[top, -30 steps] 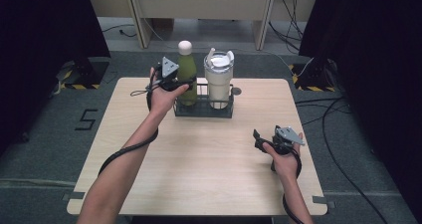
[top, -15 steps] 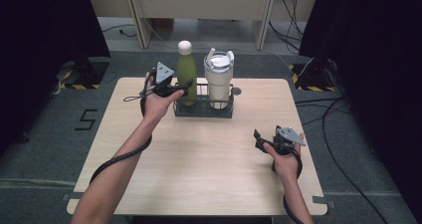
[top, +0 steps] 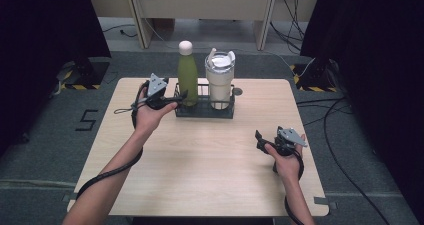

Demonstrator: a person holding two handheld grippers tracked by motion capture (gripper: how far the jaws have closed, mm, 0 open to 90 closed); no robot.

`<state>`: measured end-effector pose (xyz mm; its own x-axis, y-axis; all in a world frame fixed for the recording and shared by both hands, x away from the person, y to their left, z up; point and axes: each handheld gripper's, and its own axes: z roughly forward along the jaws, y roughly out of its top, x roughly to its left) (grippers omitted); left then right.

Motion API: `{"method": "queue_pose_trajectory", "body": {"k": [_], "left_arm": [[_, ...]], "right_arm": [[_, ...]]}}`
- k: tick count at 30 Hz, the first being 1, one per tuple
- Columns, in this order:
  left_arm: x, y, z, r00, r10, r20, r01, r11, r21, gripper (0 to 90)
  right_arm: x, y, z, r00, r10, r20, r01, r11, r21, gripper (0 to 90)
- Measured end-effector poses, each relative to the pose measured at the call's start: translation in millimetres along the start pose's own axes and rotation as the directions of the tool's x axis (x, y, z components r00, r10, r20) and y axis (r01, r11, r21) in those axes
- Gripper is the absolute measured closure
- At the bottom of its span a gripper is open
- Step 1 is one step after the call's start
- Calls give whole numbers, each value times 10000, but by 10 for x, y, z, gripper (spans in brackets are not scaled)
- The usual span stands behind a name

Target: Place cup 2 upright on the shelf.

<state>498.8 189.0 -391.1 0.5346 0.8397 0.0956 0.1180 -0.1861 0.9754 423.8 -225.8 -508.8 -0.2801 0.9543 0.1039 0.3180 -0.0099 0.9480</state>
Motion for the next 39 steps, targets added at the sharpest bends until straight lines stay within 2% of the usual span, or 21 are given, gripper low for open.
{"method": "queue_pose_trajectory", "body": {"k": [8, 26, 34, 39], "left_arm": [[-22, -88, -190, 10000, 29, 64, -29, 10000, -94, 143], [-110, -285, -510, 9997, 5, 230, -3, 10000, -73, 144], [-106, -438, -693, 9998, 3, 189, -3, 10000, 28, 144], [-99, -564, -803, 9998, -146, 154, 145, 9999, 75, 144]], "right_arm": [[6, 1, -6, 10000, 0, -1, 0, 10000, 4, 81], [12, -1, -12, 10000, -33, 8, 33, 10000, -4, 80], [19, -4, -13, 10000, -59, -17, 59, 10000, 8, 81], [25, -5, -14, 10000, -21, -18, 21, 10000, 12, 81]]}}
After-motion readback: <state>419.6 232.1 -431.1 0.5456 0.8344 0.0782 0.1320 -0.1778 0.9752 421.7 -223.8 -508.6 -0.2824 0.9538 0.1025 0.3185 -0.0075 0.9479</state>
